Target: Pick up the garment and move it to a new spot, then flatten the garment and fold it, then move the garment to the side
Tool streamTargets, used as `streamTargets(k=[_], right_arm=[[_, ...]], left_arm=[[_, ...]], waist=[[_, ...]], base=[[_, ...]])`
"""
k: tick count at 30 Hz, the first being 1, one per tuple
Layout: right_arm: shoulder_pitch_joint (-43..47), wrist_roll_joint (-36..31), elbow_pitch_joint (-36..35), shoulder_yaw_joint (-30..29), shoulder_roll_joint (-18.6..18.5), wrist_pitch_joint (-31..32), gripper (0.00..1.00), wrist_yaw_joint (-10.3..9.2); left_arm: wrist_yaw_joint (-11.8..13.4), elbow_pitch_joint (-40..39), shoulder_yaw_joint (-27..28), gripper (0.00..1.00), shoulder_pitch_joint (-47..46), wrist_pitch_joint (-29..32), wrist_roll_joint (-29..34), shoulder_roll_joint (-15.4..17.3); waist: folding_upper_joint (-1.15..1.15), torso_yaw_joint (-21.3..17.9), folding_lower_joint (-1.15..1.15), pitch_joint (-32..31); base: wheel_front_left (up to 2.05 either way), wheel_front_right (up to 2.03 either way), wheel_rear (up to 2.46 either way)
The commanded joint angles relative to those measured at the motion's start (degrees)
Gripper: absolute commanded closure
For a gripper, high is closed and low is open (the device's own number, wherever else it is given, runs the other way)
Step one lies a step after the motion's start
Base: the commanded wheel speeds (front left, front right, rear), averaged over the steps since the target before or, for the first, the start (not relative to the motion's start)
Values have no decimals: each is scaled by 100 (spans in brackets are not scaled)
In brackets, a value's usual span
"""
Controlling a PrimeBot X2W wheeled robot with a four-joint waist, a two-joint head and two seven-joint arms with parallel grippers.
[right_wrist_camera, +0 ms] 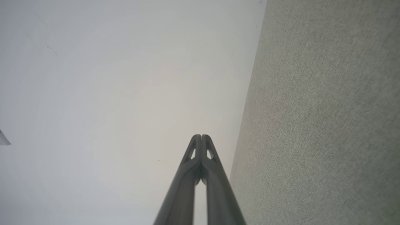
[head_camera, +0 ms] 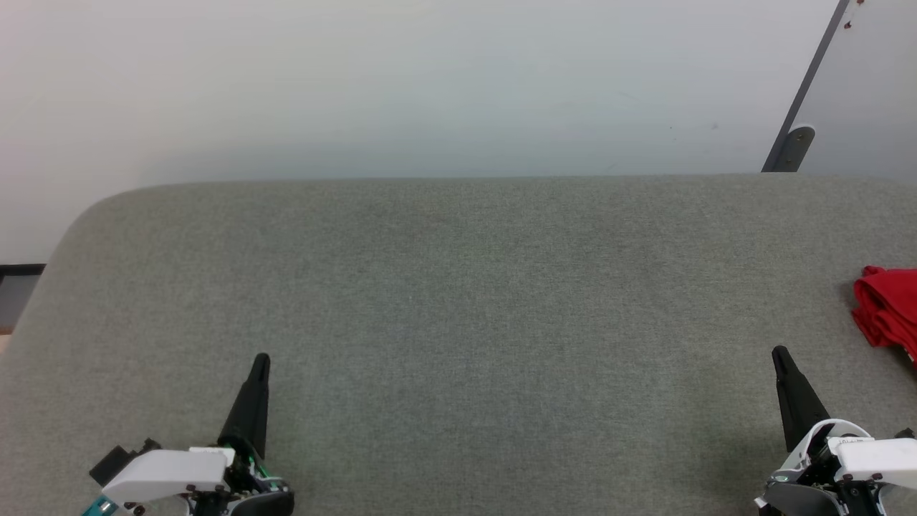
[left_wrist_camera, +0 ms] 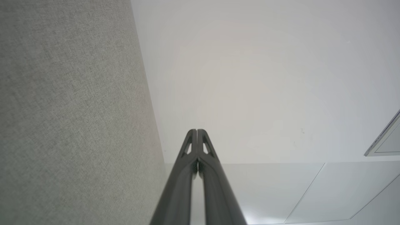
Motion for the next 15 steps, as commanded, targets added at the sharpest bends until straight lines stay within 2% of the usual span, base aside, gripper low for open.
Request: streamTargets(k=[1,15], right_arm=[[-16,20,1,-1,21,10,100,-6],[-16,20,1,0,21,10,100,-6]], left_arm=[[-20,7,15,100,-57,2,29,-9],[-20,8,30,100,-58,18,47,-19]], waist=[[0,0,0,0],[0,0,0,0]], base=[[0,0,0],[0,0,0]])
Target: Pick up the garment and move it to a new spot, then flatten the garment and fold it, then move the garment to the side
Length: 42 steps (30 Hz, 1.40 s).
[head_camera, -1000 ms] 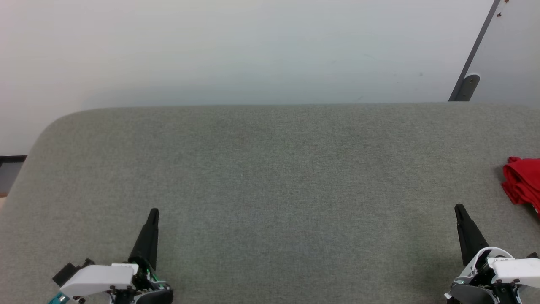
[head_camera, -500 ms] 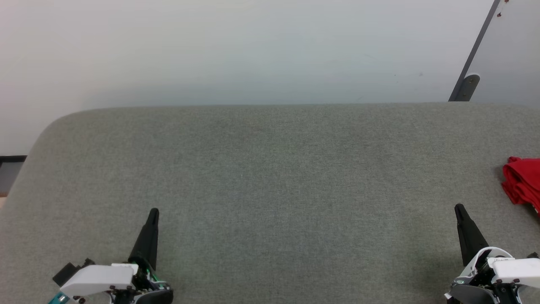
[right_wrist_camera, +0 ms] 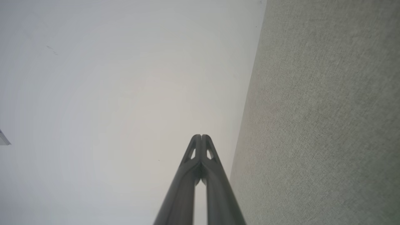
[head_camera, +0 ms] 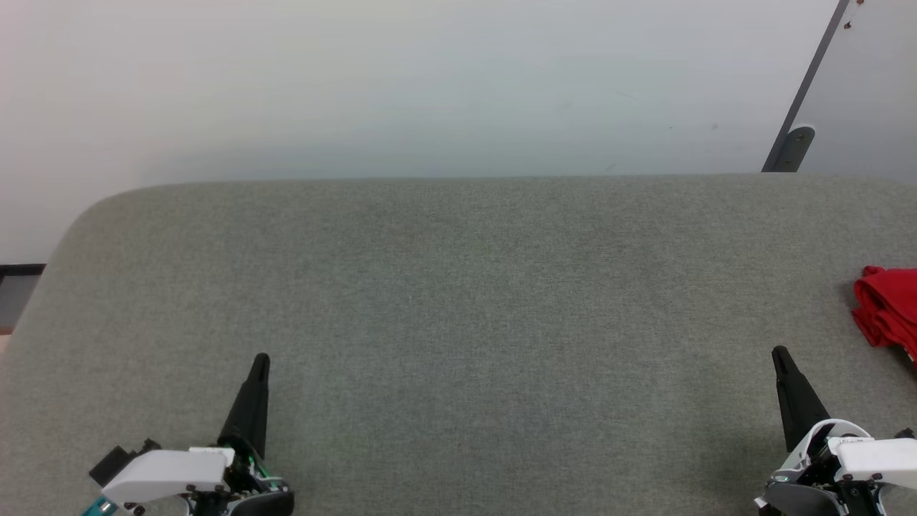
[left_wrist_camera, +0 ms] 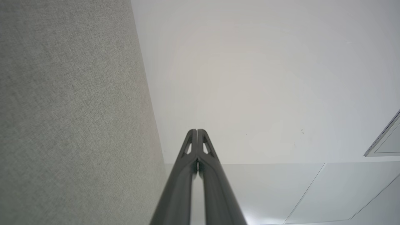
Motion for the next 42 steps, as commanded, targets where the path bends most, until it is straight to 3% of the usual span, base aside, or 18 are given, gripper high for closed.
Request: streamTargets(k=[1,42], right_arm=[[-16,21,1,0,21,10,100,-6],[-15,21,1,1,21,9,100,-6]], left_arm=[[-20,8,15,100,-58,14,42,-9],[-20,9,47,100,-61,33,57,-31]], waist=[[0,0,0,0],[0,0,0,0]], base=[[0,0,0],[0,0,0]])
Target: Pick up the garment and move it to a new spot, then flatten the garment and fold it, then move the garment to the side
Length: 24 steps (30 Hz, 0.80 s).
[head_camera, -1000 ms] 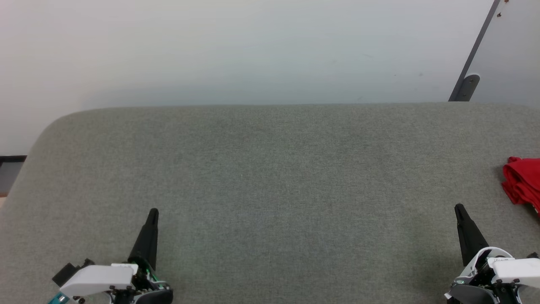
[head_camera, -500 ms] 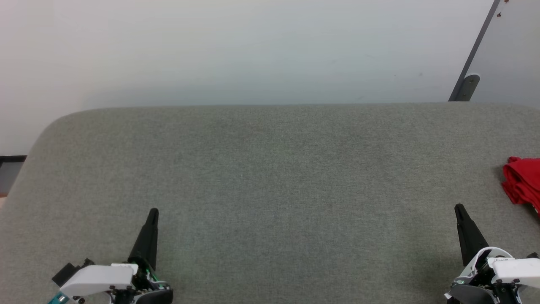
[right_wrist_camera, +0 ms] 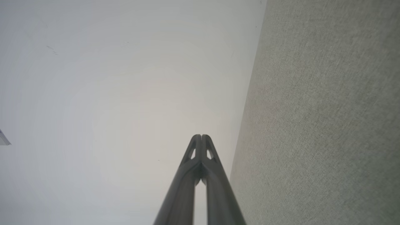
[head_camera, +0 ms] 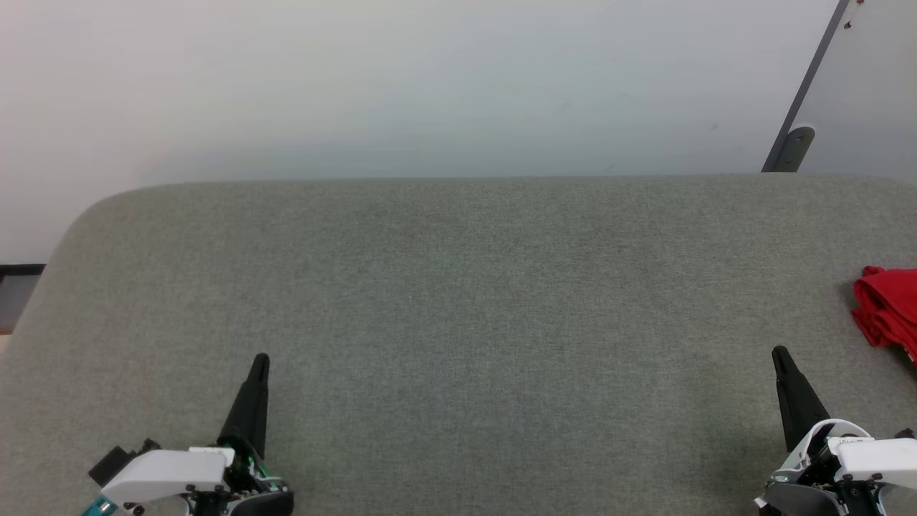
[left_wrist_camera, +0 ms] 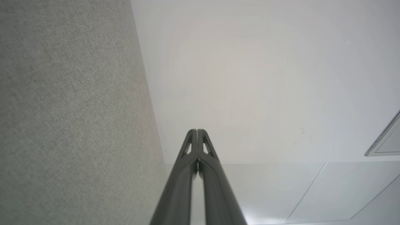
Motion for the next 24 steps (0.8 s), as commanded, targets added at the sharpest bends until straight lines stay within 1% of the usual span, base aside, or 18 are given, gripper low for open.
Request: streamTargets(k=[1,24], right_arm=[[-15,21,1,1,21,9,100,-6],[-15,22,1,2,21,8,100,-6]], left_arm=[[-20,7,16,100,-58,1,18,-11],[-20,8,29,100,-59,15,29,-18]], waist=[[0,0,0,0],[0,0,0,0]], base=[[0,0,0],[0,0,0]])
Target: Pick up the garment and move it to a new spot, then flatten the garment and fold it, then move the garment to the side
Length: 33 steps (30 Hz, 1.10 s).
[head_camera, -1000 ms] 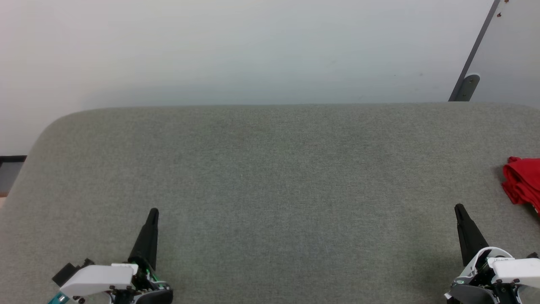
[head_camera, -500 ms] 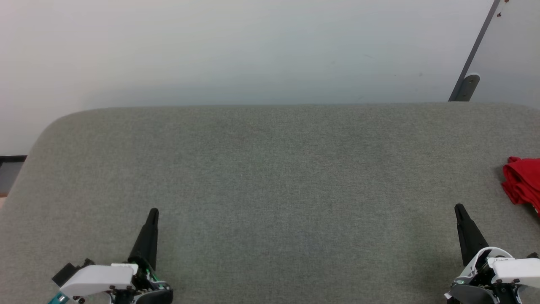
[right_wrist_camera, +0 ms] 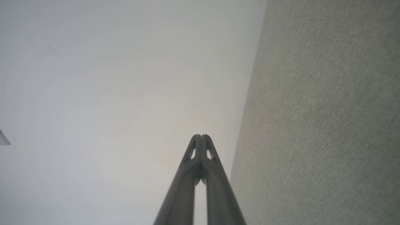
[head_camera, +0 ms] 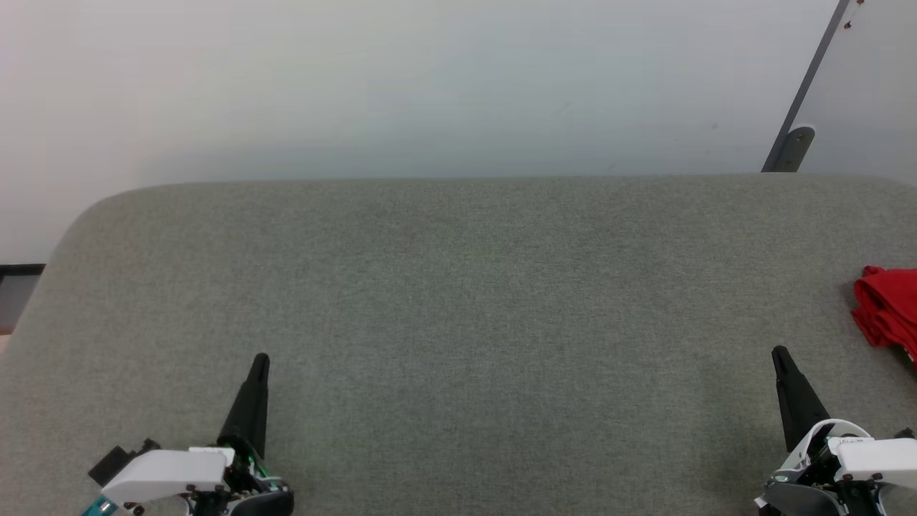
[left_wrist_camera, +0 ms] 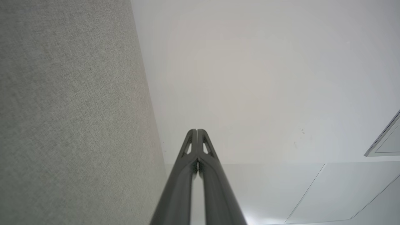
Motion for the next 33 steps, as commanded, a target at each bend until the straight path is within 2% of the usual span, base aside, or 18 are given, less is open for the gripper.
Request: streamTargets(k=[1,33], right_arm=[[-15,22,1,2,21,8,100,-6],[-15,21,1,2,21,8,100,-6]], left_arm=[[-20,8,19,100,-56,12,20,-10],[-20,8,28,100,-57,16,35,-17]], waist=[[0,0,0,0],[0,0,0,0]], base=[[0,0,0],[0,0,0]])
